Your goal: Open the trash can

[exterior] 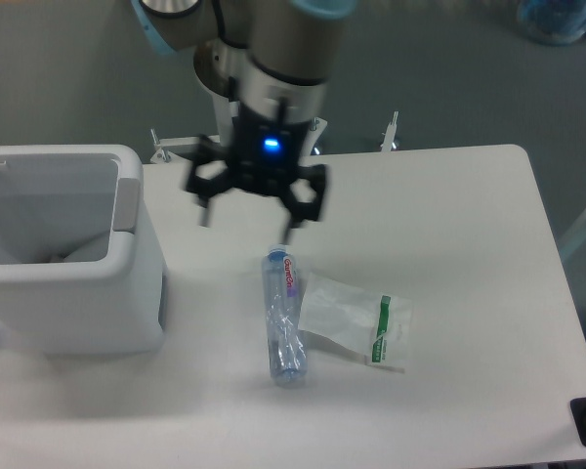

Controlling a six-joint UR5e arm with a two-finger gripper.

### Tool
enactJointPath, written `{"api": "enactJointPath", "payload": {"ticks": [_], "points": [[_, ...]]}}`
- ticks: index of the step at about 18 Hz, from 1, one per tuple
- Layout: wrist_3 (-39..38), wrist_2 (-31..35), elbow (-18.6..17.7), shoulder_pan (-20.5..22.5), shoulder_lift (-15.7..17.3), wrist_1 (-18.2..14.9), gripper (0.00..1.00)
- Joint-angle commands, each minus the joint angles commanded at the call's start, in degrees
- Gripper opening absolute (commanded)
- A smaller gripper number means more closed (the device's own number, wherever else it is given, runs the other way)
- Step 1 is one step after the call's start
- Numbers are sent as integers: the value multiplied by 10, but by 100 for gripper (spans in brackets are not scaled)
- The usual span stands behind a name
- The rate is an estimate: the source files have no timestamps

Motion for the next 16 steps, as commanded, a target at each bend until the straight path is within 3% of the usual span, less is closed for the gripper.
{"api": "enactJointPath", "payload": {"ticks": [5,9,16], "points": [[52,83,0,32,-61,41,100],[163,162,-10,55,-102,55,100],[286,165,-19,57,-127,106,100]]}}
